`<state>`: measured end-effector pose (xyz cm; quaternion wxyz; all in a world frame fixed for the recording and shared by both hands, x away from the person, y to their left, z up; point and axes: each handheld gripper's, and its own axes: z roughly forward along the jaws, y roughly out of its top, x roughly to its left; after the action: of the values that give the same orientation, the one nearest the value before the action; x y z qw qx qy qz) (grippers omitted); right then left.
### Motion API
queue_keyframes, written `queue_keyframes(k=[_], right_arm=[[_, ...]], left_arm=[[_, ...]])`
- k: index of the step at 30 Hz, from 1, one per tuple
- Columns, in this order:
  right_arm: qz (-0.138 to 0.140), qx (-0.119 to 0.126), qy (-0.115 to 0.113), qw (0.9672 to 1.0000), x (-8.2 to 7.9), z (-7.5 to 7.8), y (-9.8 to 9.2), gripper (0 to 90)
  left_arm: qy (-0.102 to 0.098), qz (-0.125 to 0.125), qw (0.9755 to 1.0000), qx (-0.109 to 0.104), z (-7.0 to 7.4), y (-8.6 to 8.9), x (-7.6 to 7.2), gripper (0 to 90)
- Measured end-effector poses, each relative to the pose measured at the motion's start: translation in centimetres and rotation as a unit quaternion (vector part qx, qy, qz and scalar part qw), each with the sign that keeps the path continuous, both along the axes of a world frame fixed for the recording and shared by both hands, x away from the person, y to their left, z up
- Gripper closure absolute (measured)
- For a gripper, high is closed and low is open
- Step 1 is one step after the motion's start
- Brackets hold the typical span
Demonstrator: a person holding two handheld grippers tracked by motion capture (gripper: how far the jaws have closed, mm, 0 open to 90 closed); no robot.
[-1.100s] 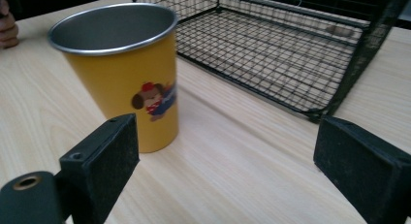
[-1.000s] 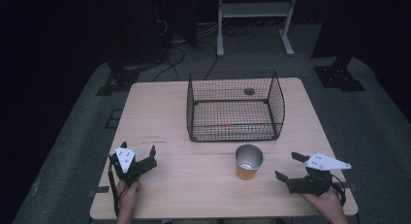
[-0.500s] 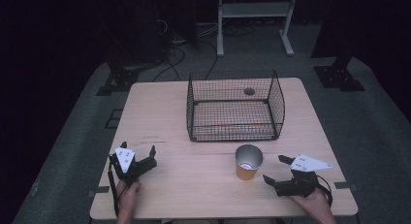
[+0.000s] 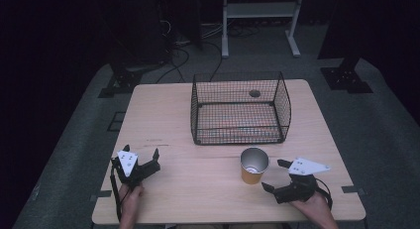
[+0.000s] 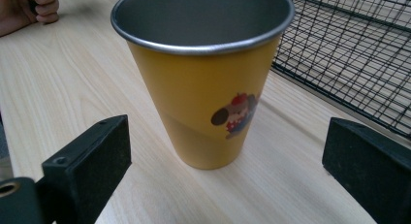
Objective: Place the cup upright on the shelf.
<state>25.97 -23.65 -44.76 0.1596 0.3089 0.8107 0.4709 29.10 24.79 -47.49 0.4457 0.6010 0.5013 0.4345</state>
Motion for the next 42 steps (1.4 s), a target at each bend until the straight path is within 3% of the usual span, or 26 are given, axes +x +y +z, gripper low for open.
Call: queue_keyframes(k=[42], right_arm=[[0.021,-0.013,0.004,0.9997,3.4,0.2,5.1,2.2]], left_arm=[[-0.001,-0.002,1.0,-0.001,0.0,0.0,0.0,0.8]])
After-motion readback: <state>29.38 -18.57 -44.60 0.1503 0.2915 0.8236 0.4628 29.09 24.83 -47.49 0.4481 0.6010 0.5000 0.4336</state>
